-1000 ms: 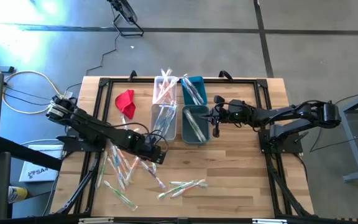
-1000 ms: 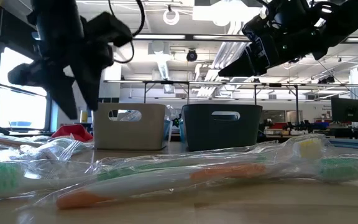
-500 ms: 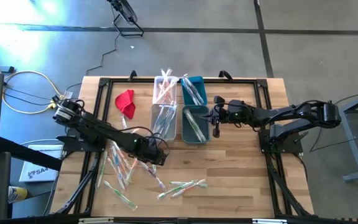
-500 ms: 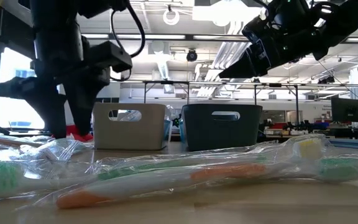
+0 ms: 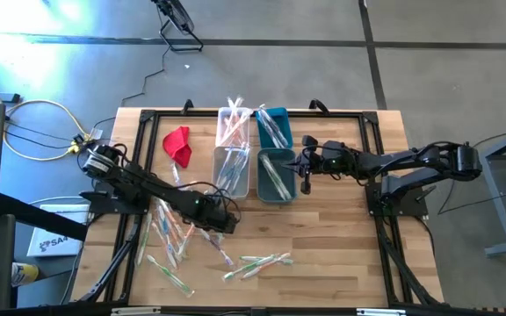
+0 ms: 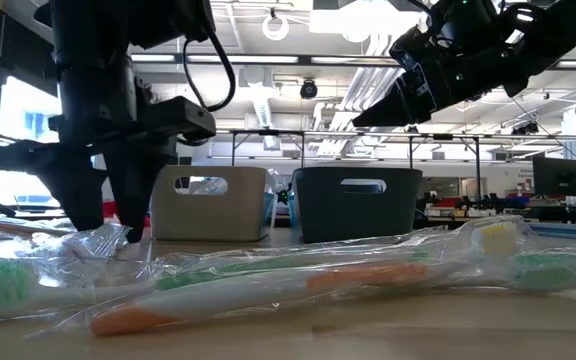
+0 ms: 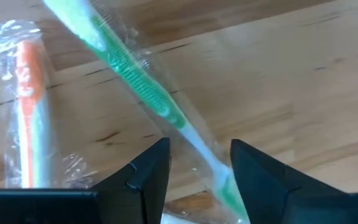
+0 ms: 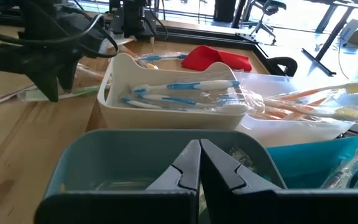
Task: Pick & Place Toothbrushes
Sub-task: Put the green toothbrush into the blue bin
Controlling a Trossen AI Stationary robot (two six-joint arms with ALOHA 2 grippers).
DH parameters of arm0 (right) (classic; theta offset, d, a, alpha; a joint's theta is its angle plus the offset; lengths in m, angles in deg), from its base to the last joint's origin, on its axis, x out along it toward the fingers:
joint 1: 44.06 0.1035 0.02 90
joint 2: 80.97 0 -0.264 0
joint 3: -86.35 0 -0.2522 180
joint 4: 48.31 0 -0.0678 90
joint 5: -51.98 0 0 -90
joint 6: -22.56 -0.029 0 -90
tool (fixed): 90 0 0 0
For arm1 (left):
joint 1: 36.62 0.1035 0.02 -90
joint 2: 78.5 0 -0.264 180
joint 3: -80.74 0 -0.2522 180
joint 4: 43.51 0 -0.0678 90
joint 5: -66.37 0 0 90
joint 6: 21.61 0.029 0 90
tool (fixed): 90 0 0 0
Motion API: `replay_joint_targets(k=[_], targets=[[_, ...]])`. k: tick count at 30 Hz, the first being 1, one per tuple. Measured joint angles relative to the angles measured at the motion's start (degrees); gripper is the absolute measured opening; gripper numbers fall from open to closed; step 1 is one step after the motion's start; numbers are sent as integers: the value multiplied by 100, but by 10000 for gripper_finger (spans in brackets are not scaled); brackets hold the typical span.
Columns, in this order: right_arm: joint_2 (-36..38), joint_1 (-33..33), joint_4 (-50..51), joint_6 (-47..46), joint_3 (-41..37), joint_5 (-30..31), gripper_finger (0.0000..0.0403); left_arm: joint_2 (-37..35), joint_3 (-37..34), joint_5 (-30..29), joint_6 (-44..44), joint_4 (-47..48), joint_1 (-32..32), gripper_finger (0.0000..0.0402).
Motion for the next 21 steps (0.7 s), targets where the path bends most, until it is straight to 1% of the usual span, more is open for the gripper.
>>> replay_joint_targets(k=[4, 13, 16, 21], targets=[[0, -1, 19, 0, 0, 0, 2, 101, 7, 10, -4, 5, 0, 165], [0, 0, 24, 0, 0, 0, 3, 50, -4, 48, -4, 40, 1, 163], [0, 1, 33, 0, 0, 0, 3, 50, -4, 52, 10, 130, 0, 149], [0, 1, 37, 0, 0, 0, 3, 52, -4, 112, 72, 298, 0, 106]])
